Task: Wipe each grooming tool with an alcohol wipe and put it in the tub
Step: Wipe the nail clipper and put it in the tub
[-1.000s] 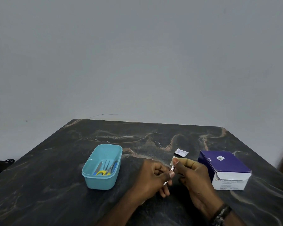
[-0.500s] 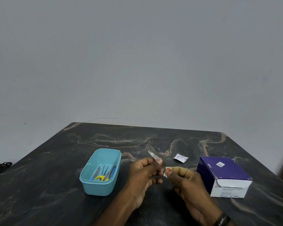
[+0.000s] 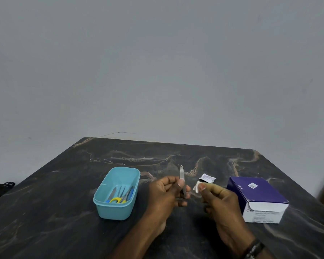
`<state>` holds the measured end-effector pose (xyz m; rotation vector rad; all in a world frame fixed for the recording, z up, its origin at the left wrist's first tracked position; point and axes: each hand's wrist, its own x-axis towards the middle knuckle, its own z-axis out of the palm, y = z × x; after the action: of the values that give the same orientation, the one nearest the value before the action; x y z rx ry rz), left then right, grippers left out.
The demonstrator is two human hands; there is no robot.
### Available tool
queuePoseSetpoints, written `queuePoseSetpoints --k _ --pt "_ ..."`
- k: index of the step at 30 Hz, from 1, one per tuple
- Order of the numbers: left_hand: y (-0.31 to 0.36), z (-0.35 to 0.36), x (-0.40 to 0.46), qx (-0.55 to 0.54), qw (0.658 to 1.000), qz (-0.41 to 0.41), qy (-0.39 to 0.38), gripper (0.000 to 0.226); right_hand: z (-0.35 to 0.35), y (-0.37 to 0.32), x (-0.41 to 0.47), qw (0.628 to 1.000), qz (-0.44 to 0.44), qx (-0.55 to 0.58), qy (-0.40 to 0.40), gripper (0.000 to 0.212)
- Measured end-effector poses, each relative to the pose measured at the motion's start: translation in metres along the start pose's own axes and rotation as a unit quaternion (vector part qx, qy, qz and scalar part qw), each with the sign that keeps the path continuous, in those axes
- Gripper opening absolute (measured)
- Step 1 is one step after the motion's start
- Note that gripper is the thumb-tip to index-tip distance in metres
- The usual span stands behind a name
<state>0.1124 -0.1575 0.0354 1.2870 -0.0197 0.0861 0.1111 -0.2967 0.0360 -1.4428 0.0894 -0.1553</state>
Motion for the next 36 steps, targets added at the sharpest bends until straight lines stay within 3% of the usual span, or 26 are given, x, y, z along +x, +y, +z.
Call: queuePoseSetpoints --k 8,23,30,36 --pt "-0.008 0.006 -0.004 0.065 0.996 0.032 -0.048 0.019 0.001 -0.001 0.0 0.999 0.002 0.025 0.021 0.012" --pt "-0.016 0.006 -0.002 0.127 0.985 0.102 -0.065 0.028 -0.001 0.006 0.002 1.0 -0.015 -0.014 0.0 0.014" --pt "-0.018 0.005 -0.002 0.171 0.973 0.137 -0.075 0.042 0.001 0.003 -0.006 0.996 -0.045 -0.048 -0.057 0.013" --pt "-0.023 0.003 0.001 0.181 0.969 0.141 -0.094 0.053 0.001 0.002 -0.004 0.999 -0.031 -0.032 -0.028 0.013"
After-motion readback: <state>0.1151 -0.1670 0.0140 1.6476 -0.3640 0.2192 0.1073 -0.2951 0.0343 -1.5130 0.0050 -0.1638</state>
